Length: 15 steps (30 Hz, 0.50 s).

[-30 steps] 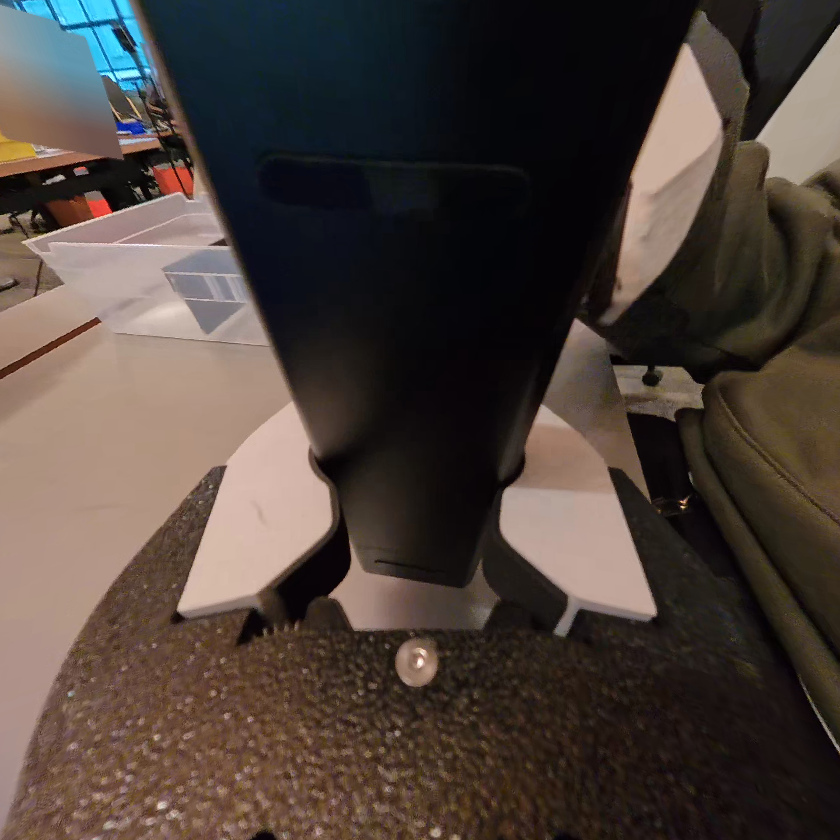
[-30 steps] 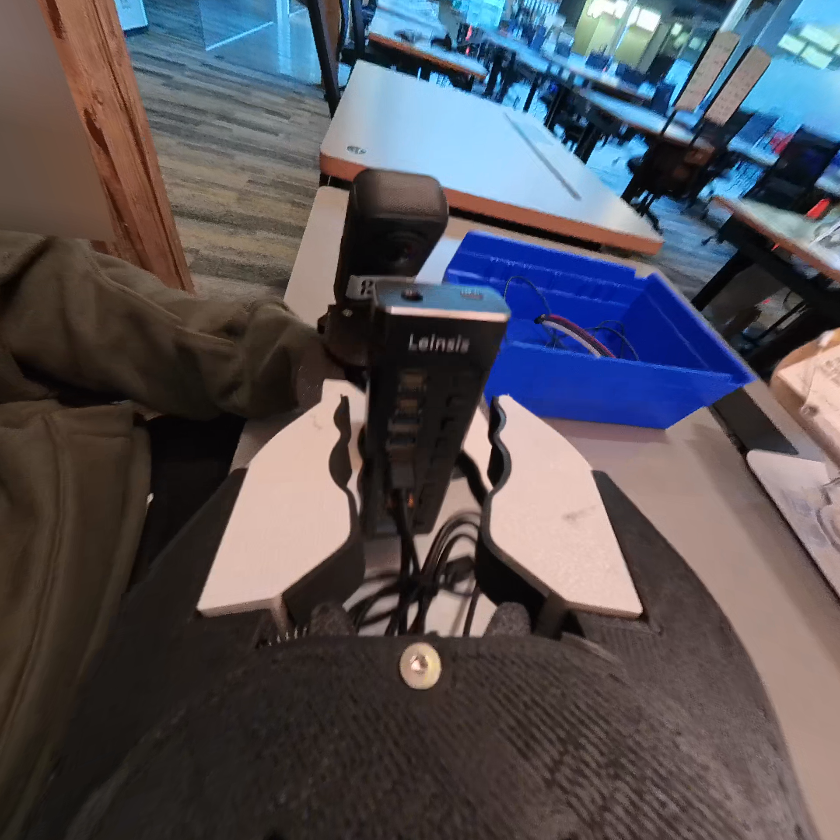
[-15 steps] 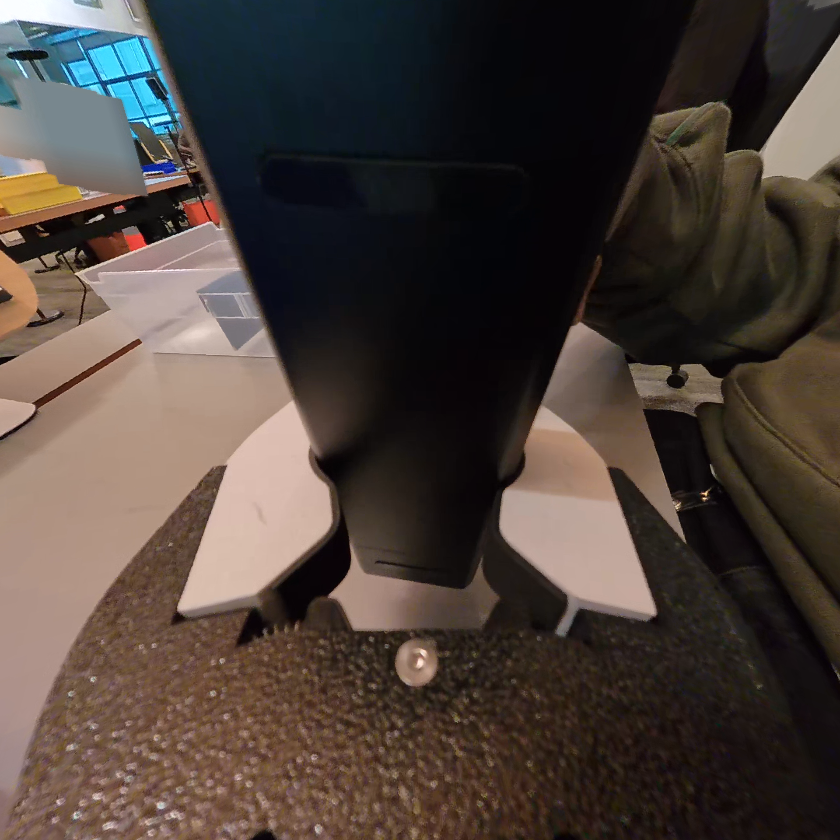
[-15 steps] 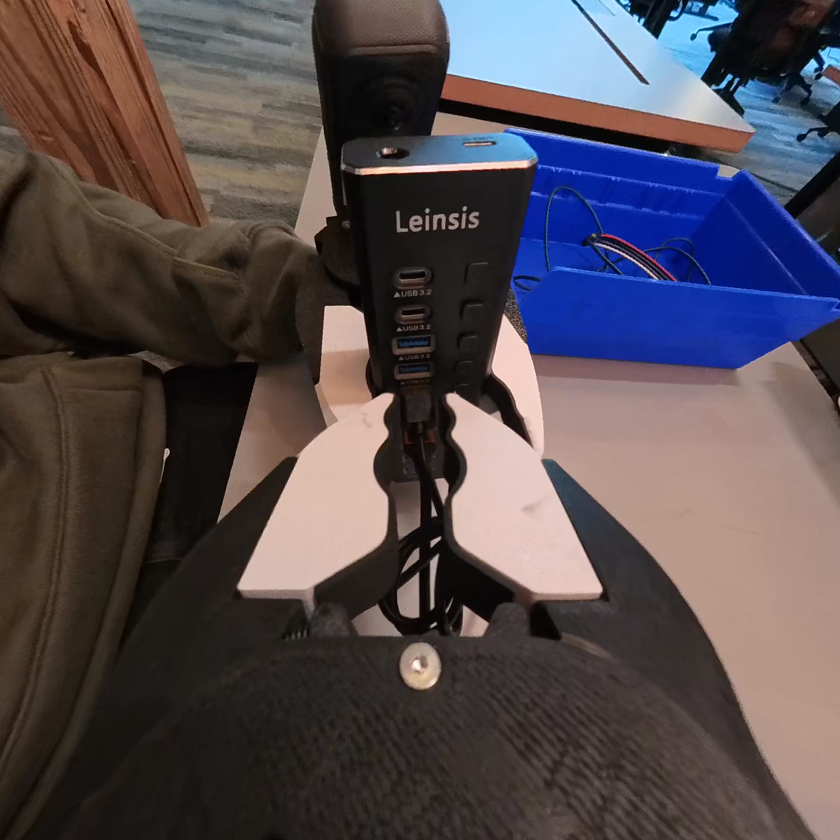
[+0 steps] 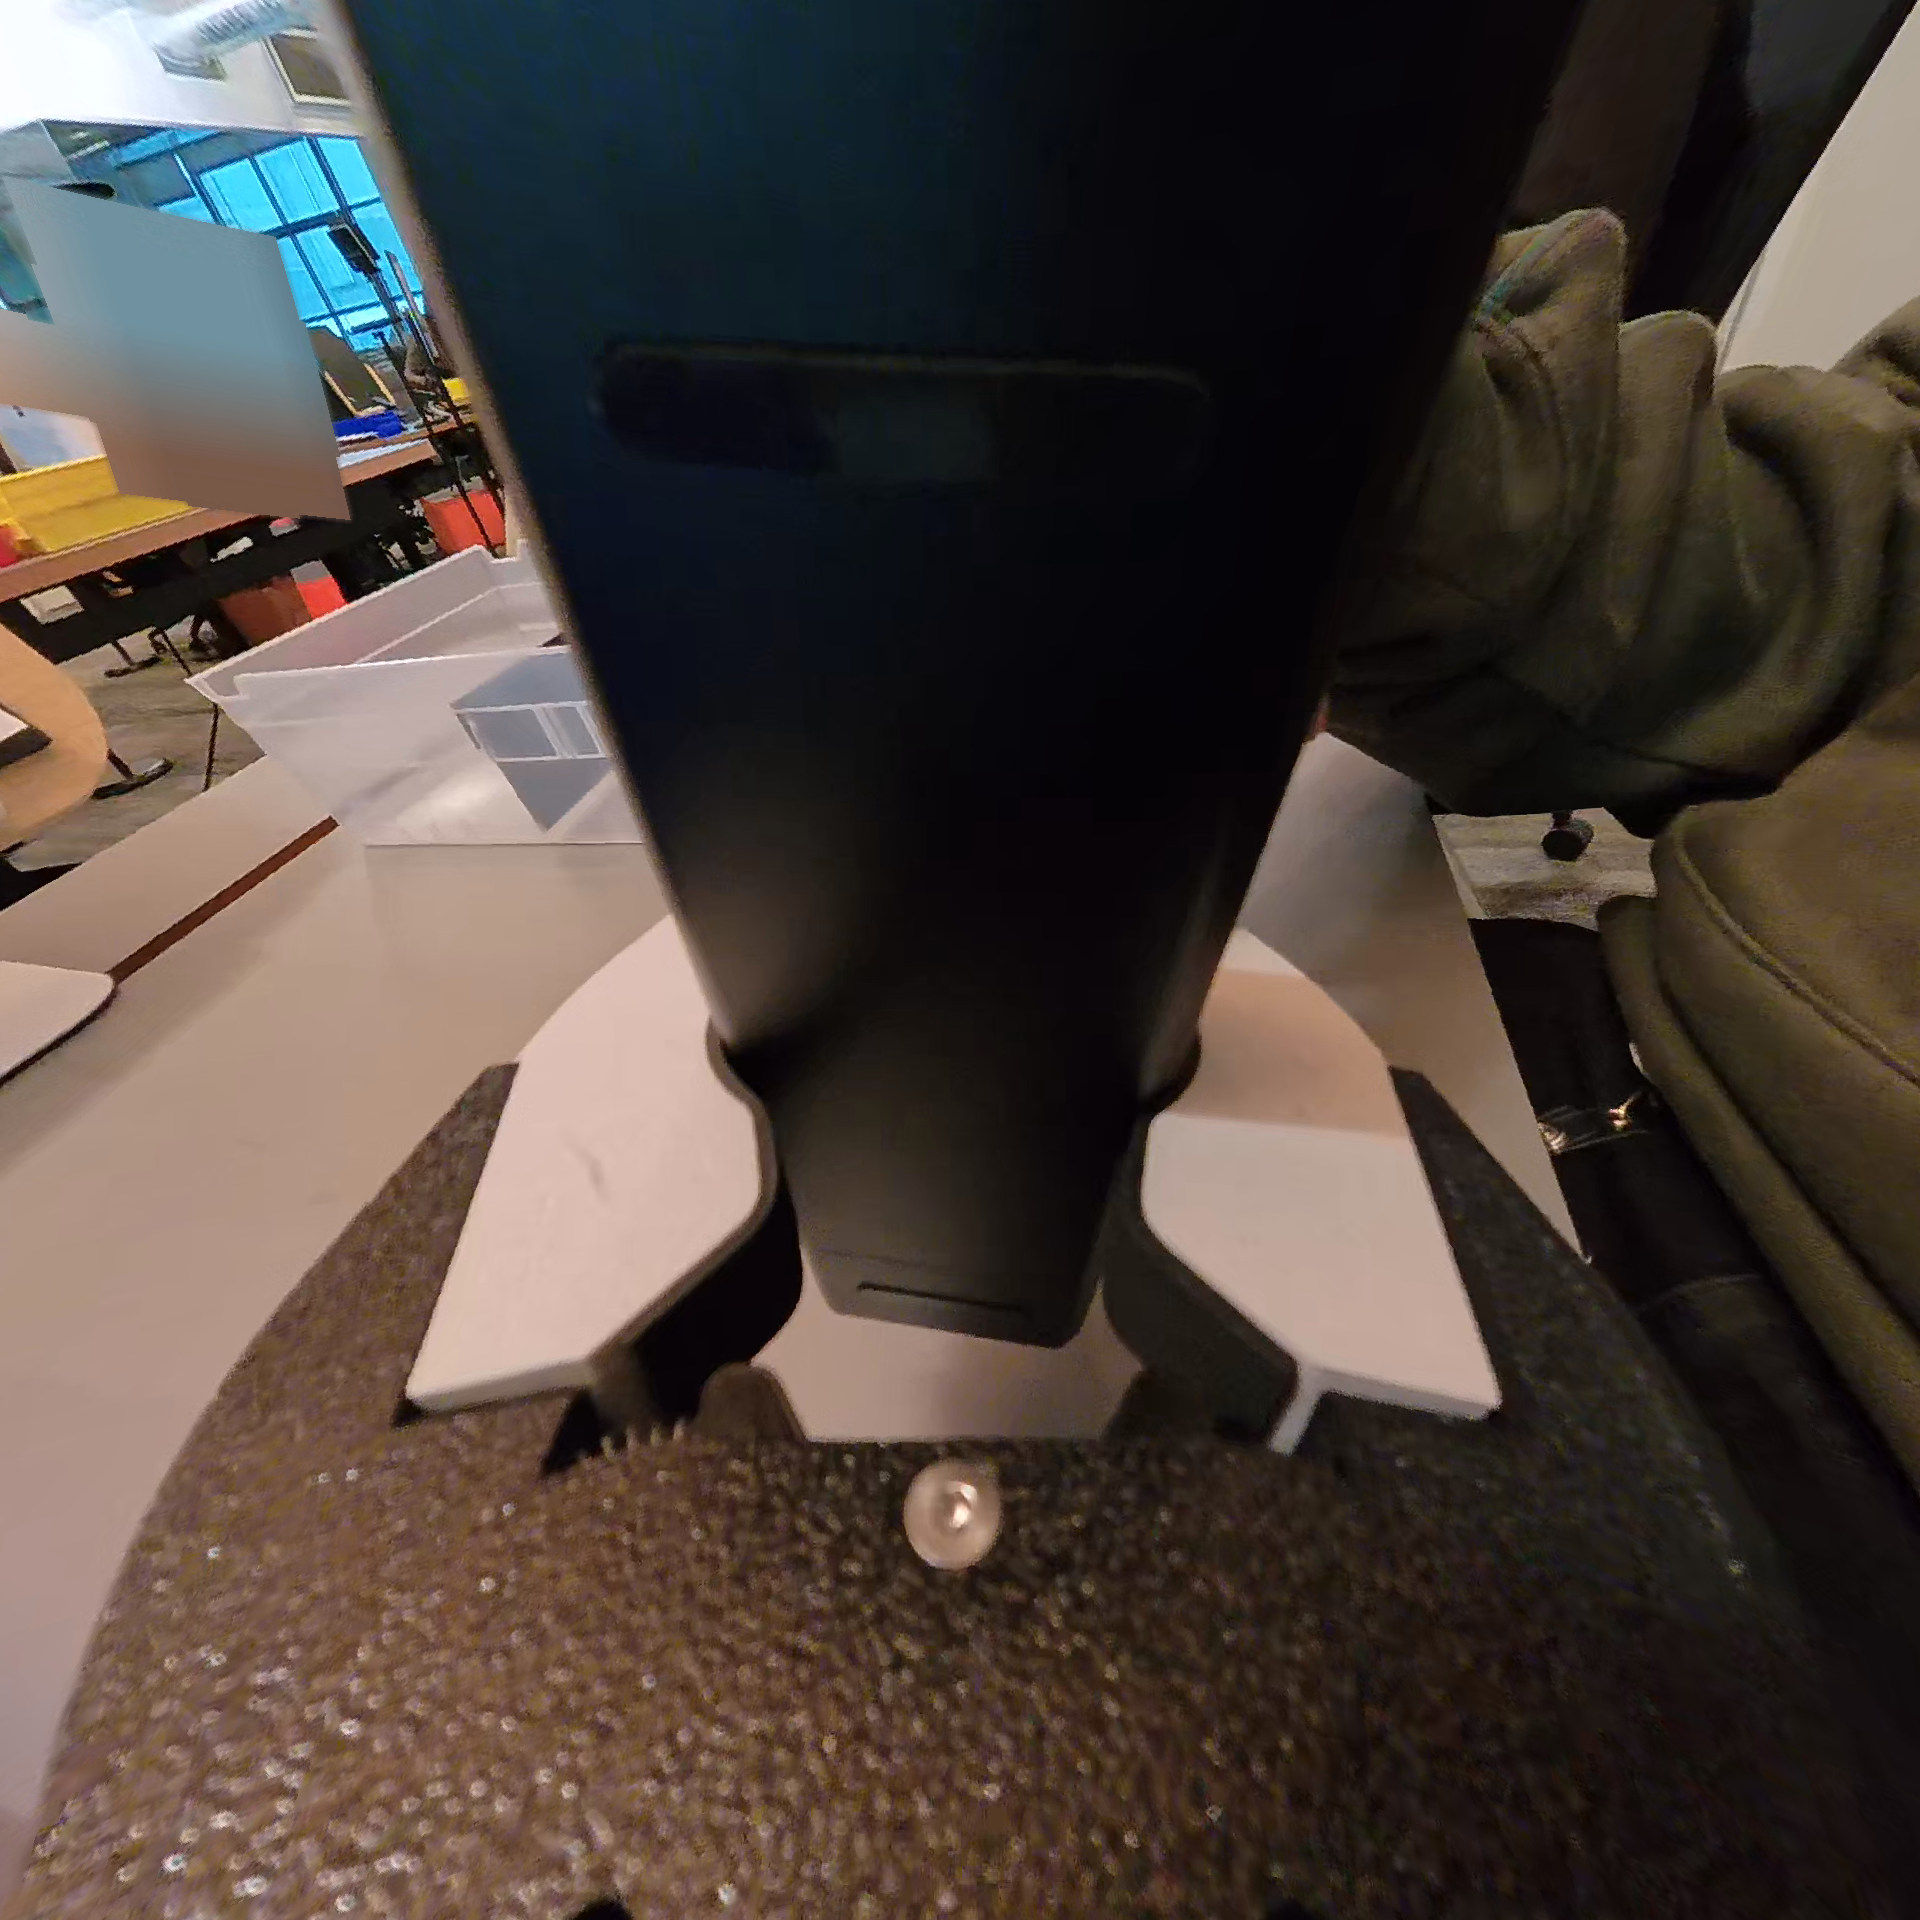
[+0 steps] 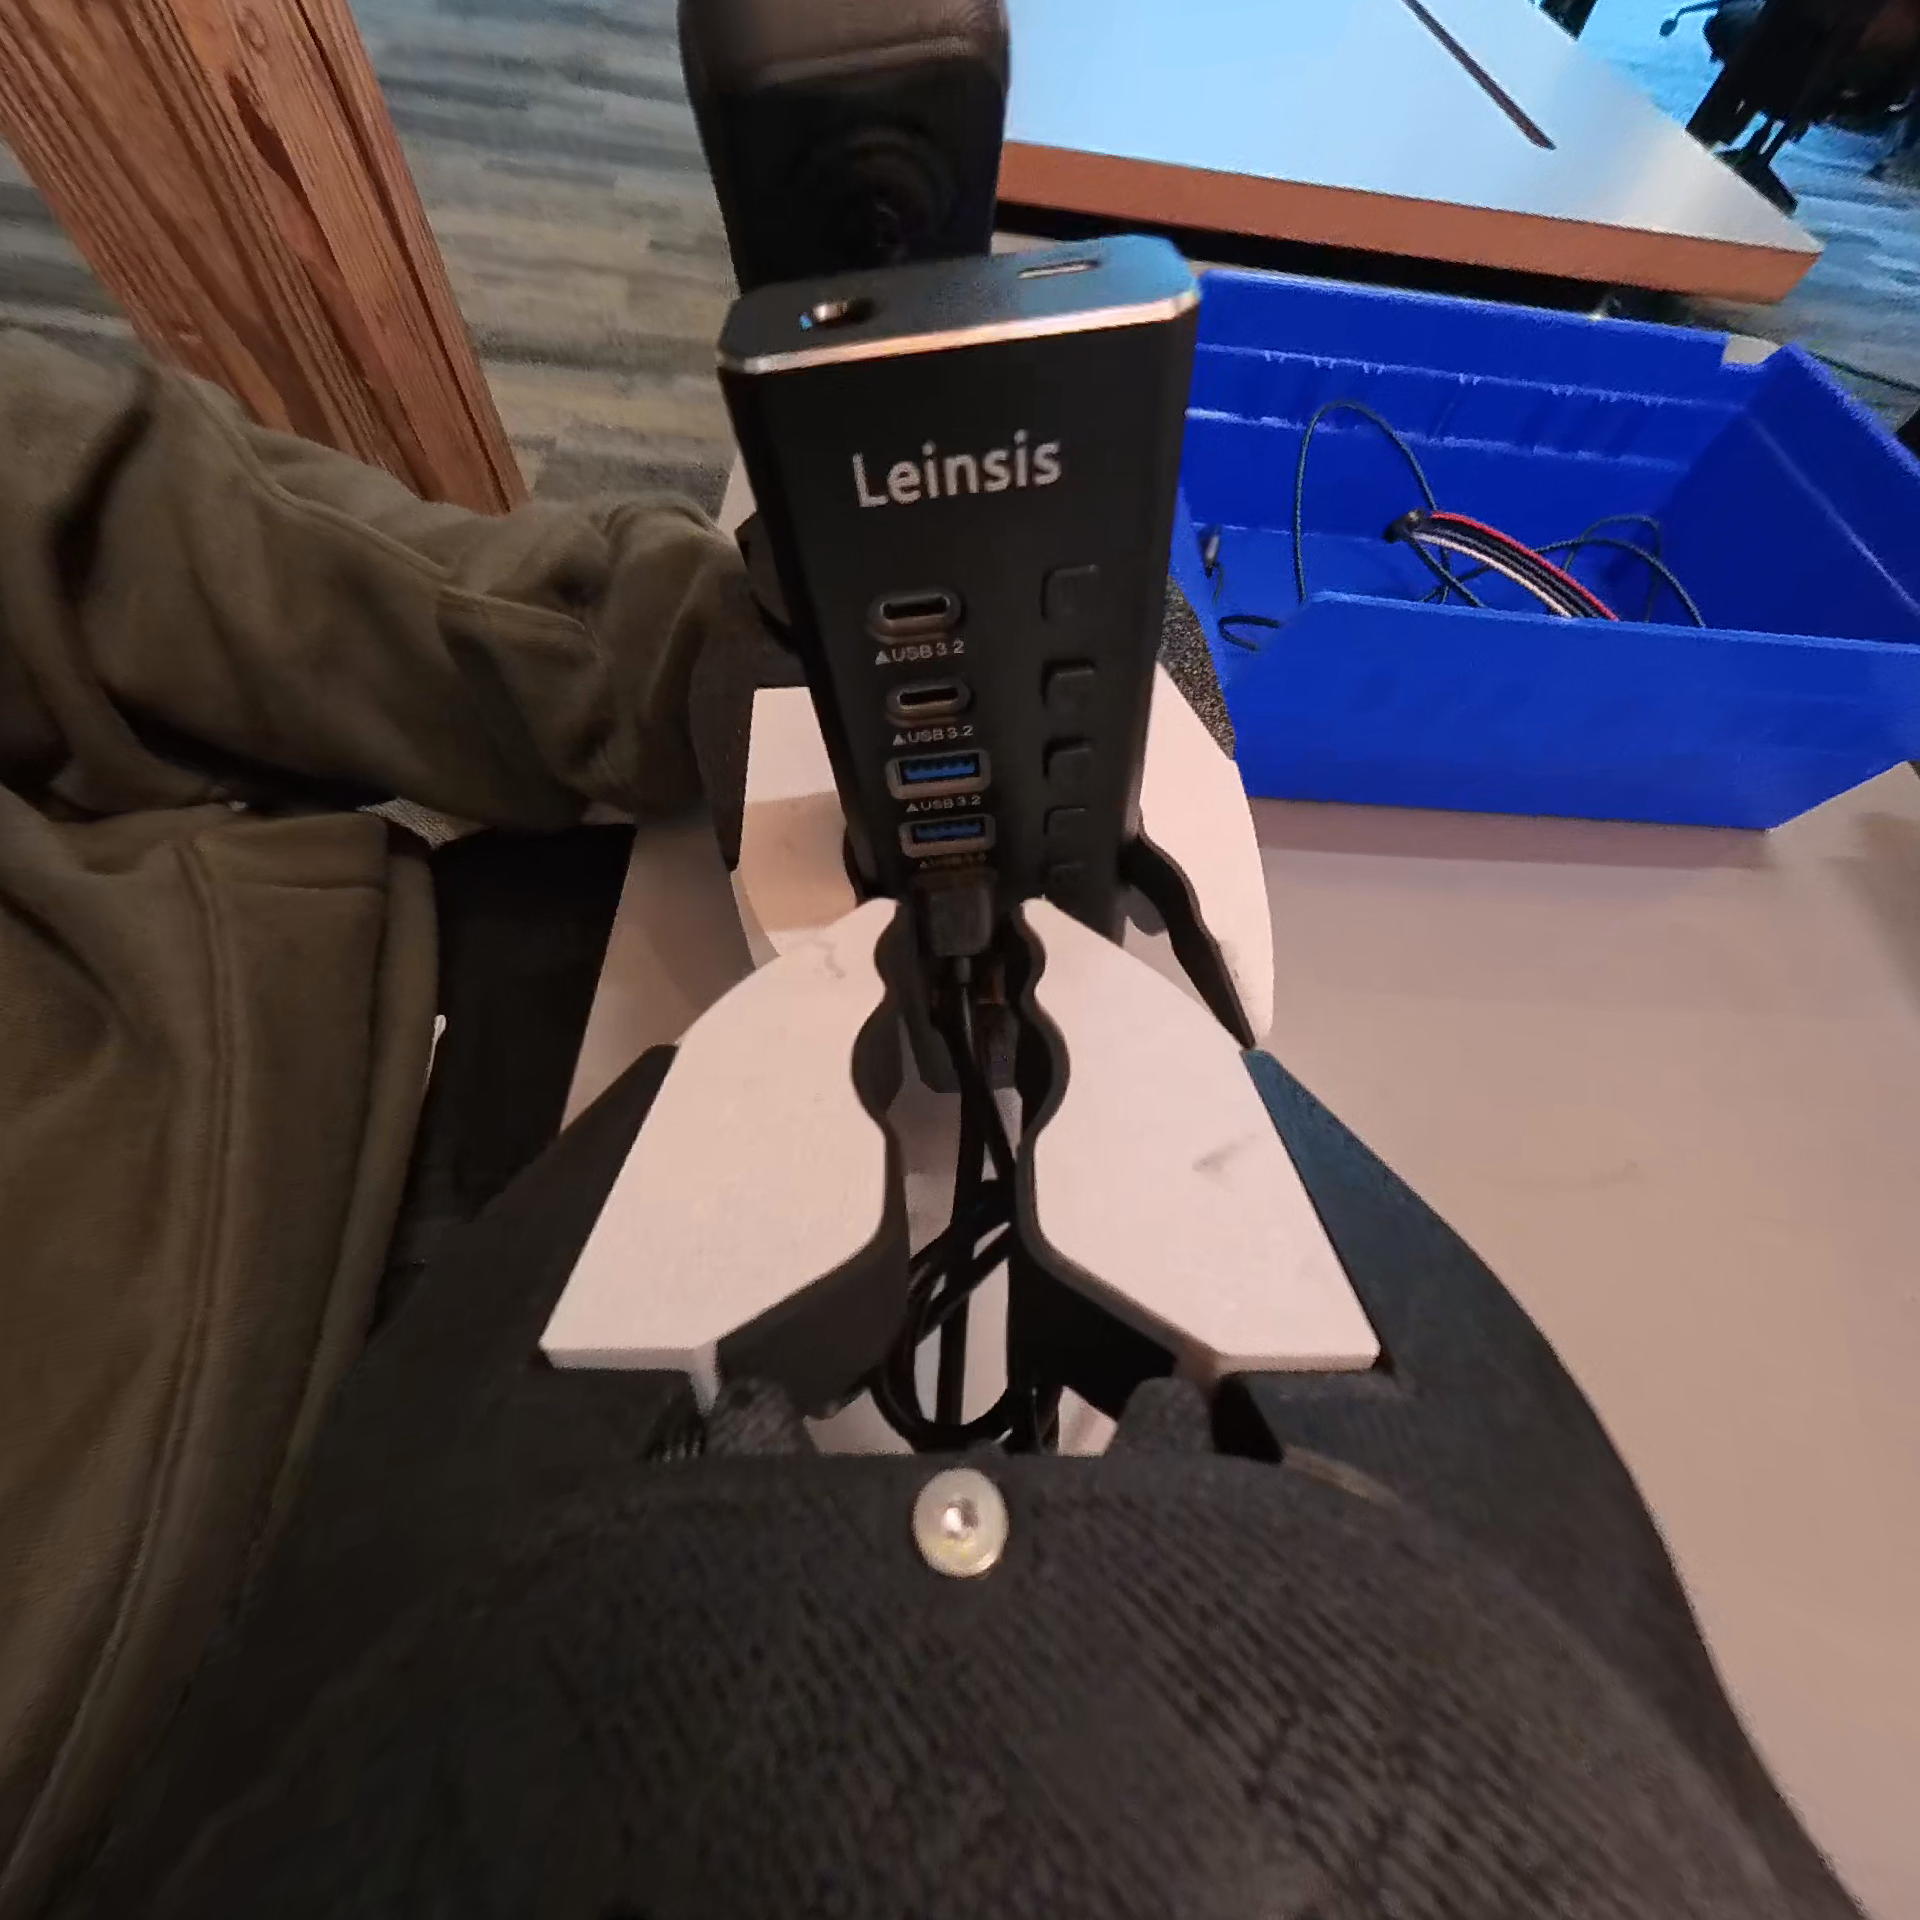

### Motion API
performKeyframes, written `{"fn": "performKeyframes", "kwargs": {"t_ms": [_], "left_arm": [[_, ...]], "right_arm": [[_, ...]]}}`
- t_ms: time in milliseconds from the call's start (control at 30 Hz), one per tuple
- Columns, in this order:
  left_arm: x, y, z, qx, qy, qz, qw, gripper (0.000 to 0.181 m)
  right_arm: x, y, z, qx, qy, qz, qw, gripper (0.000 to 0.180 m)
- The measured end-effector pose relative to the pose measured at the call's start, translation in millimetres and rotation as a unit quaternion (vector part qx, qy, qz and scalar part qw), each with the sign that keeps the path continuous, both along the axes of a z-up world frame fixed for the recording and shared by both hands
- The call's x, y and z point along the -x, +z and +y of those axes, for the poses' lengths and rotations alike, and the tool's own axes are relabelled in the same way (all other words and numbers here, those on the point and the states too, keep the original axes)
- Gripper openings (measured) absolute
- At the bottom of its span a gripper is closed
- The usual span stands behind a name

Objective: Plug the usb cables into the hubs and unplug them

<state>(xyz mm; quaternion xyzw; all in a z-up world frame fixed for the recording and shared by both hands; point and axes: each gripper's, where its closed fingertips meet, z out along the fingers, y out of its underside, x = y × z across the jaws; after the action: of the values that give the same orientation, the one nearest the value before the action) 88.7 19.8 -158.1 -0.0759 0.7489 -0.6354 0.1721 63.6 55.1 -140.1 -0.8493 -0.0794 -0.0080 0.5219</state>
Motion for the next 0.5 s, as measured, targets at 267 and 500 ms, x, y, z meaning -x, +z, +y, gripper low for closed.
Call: {"fn": "performKeyframes", "kwargs": {"t_ms": [267, 500], "left_arm": [[2.3, -0.1, -3.6, 0.002, -0.007, -0.008, 1.0, 0.072], [4.5, -4.5, -13.8, 0.007, -0.015, -0.008, 1.0, 0.072]], "right_arm": [[2.8, -2.6, -4.5, 0.04, 0.009, 0.009, 0.999, 0.016], [3.4, -10.3, -16.9, 0.107, 0.0, -0.035, 0.994, 0.016]]}}
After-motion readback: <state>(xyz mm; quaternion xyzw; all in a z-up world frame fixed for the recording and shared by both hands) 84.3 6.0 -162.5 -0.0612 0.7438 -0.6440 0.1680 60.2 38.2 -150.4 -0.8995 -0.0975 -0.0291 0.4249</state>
